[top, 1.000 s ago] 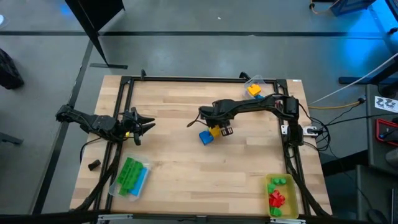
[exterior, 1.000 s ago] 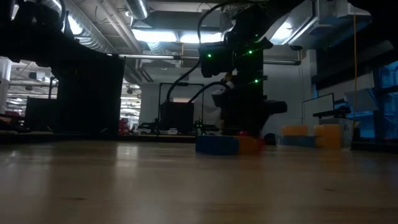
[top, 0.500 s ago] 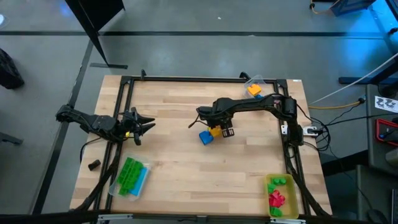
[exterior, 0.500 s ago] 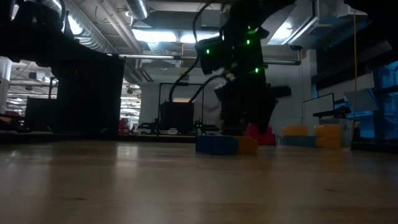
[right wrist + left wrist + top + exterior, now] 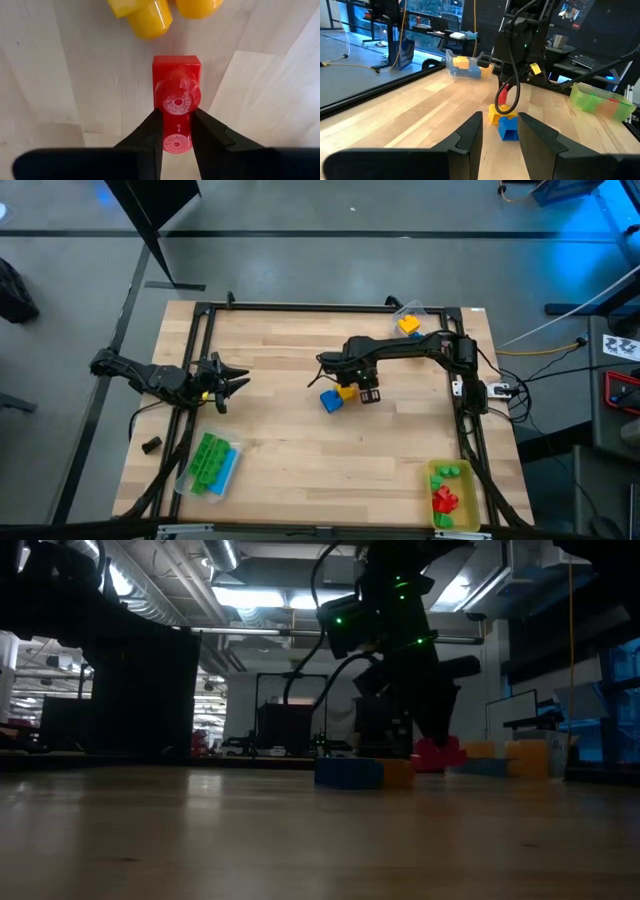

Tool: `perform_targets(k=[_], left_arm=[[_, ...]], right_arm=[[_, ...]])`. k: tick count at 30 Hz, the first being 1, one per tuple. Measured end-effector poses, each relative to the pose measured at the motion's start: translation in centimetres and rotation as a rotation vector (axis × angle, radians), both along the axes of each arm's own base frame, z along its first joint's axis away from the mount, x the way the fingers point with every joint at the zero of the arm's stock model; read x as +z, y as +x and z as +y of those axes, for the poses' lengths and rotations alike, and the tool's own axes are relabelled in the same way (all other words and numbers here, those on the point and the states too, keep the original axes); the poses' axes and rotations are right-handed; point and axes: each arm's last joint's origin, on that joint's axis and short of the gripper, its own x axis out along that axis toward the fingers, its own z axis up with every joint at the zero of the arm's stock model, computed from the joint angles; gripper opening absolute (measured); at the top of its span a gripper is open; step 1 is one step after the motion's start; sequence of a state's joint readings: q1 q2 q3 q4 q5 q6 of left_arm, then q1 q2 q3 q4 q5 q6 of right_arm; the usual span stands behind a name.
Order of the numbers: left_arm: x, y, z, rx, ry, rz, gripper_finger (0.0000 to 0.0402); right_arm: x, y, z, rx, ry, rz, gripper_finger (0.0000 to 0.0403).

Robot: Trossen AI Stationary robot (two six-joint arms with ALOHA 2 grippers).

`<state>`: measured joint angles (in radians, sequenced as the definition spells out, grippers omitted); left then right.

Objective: Sort blocks by size
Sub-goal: Put the 2 stud red game piece into the yellow transparent bin

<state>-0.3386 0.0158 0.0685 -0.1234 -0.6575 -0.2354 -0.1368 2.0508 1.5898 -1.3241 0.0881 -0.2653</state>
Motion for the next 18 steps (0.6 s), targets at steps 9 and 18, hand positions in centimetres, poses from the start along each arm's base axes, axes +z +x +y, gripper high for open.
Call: perform_targets(k=[9,18], left_arm=[[0.0,0.0,0.0,0.0,0.0,0.0,0.0107],[0.0,0.0,0.0,0.0,0.0,0.0,0.0107]], right_arm=[[-0.2,0.5,-0.1,-0.002,-0.006,-0.061,0.012],[-2.5,-0.3,0.1,-0.007,0.013,-0.044,0.018]])
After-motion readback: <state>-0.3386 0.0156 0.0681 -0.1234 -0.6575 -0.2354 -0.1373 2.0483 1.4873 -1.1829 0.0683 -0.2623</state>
